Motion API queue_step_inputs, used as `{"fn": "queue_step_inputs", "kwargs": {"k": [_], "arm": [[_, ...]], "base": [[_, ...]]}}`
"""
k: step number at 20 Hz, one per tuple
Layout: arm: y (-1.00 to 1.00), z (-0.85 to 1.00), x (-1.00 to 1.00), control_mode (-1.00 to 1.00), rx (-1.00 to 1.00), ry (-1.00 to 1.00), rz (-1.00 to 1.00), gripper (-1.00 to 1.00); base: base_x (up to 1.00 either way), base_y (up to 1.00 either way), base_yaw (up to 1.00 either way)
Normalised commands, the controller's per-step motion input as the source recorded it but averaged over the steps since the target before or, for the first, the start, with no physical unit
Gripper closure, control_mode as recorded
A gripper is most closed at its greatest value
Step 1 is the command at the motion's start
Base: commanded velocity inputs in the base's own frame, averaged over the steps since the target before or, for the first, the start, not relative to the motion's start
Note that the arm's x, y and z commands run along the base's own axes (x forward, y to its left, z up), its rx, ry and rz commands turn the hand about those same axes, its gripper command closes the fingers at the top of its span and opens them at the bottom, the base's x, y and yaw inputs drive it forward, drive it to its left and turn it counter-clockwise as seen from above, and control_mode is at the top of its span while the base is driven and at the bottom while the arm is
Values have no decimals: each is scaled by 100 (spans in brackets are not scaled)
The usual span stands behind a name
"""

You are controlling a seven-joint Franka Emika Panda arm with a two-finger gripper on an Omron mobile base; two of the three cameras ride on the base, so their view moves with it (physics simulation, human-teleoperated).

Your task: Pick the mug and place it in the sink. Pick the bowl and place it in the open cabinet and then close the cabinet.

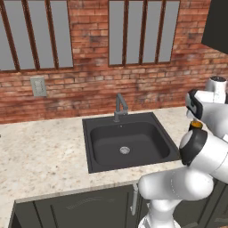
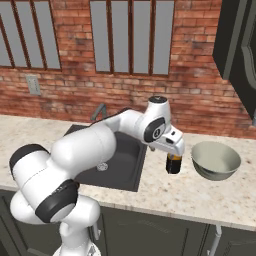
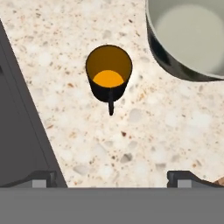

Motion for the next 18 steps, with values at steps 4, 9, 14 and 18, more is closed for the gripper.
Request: {"fn": "queue_step_inputs", "kwargs": {"k": [4, 9, 14, 18], "arm": [[-2, -30, 9, -100, 0, 0, 0, -100], [-4, -28, 12, -100, 0, 0, 0, -100], [-11, -25, 14, -100, 0, 0, 0, -100], [-13, -24, 16, -100, 0, 0, 0, -100]], "base": [[0, 0, 0], [0, 0, 0], [0, 0, 0], [0, 0, 0]]}}
